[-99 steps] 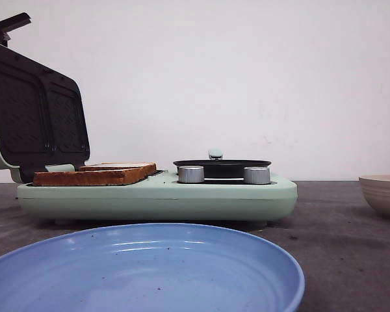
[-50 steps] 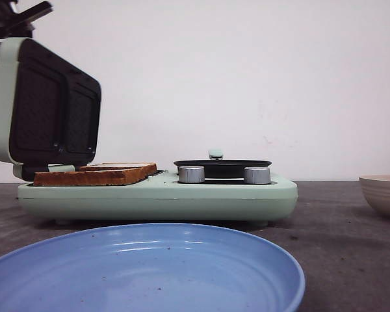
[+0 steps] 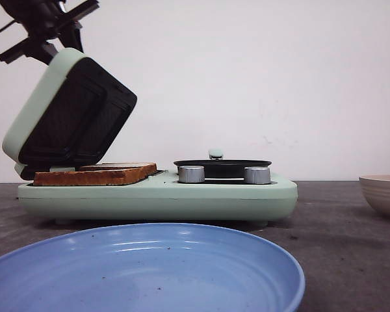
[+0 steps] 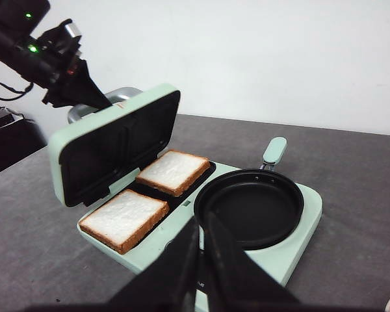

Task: Make breakfast with bread and shrimp
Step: 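Swing the lid down over the bread with the left gripper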

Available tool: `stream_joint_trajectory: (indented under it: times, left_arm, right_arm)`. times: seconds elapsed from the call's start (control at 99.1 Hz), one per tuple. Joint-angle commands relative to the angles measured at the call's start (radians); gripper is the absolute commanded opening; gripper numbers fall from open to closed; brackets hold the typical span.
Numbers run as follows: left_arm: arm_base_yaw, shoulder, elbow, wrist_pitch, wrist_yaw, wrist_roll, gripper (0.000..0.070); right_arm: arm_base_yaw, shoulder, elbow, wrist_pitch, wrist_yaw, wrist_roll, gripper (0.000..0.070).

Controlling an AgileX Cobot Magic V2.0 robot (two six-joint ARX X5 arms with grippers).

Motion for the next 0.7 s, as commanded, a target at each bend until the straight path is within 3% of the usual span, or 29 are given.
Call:
stream_joint_trajectory:
  times: [0.0,0.262,0.686]
  left_arm:
    - [-0.036,0.023,0.026,0.084,0.042,0.008,0.0]
    - [-0.146,0.028,0.025,0.154,-0.082,0.035,0.0]
    - [-0.257,0.158,0.025,0.151,-0.092,0.063,0.0]
  right_arm:
    - [0.006,0.002,0.003,0.01,0.003,0.011,0.0]
    - [0.006,0.002,0.003,0.033,0.003,0.013,0.0]
    - [0.006,0.002,0.003,0.035,-0.003,0.015,0.0]
